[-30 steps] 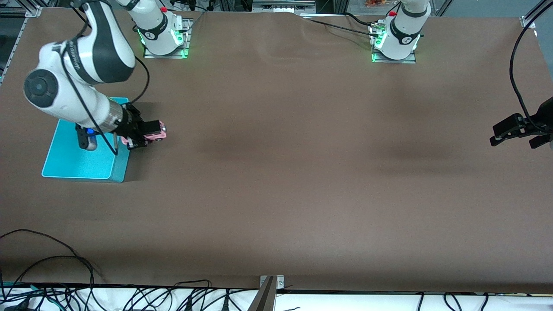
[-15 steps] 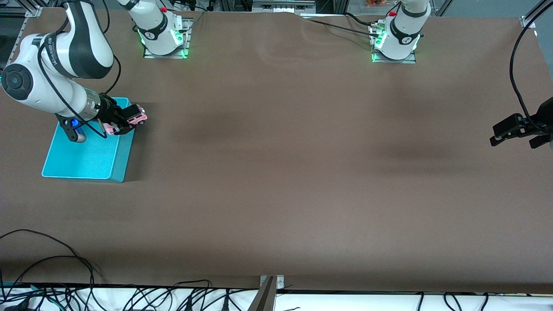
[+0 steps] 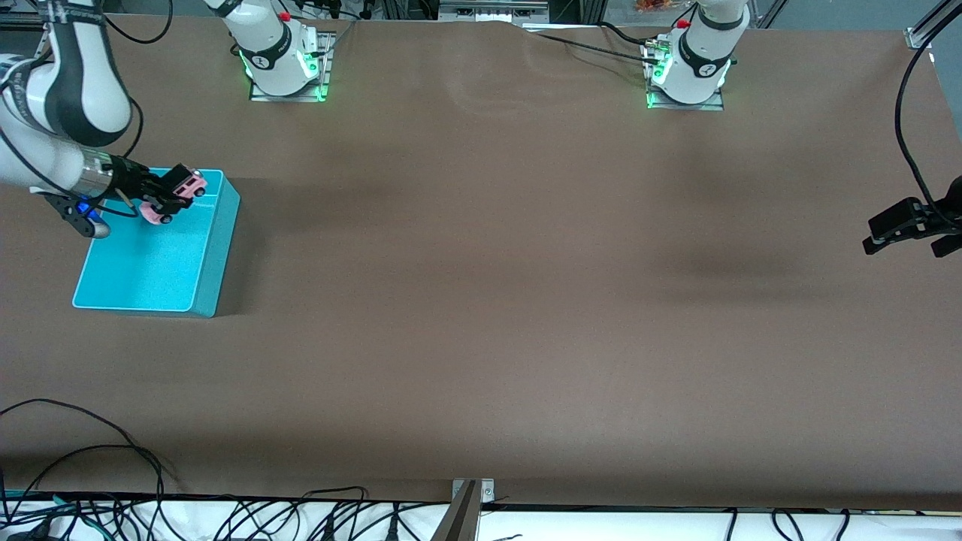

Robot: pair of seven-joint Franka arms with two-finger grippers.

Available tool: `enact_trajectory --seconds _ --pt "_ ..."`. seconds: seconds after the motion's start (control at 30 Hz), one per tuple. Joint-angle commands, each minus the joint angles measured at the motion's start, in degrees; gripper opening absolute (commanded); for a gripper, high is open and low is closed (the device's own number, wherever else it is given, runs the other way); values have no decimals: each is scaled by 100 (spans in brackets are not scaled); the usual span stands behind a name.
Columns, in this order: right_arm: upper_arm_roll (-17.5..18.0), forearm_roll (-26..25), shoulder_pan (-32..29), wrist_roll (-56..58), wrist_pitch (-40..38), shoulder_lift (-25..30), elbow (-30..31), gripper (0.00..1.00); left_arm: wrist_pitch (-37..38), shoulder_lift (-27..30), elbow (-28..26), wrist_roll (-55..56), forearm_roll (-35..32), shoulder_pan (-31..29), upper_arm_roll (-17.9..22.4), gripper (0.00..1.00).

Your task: Wind and store pink jeep toy

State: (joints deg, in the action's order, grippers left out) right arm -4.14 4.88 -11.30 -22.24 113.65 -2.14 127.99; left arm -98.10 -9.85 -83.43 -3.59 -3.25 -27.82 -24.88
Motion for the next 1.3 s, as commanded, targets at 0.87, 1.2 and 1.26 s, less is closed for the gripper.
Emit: enact_trajectory --seconds 0.87,1.2,1.26 --pt "-377 -101 -496 1152 1668 -1666 33 0 63 212 -15 -72 194 -821 71 100" --pt "-377 -119 -654 1143 1915 -2045 68 18 98 273 -7 7 211 -857 1 100" --pt "-377 -119 -663 1143 1897 -2062 59 23 168 273 -15 60 307 -804 -26 100"
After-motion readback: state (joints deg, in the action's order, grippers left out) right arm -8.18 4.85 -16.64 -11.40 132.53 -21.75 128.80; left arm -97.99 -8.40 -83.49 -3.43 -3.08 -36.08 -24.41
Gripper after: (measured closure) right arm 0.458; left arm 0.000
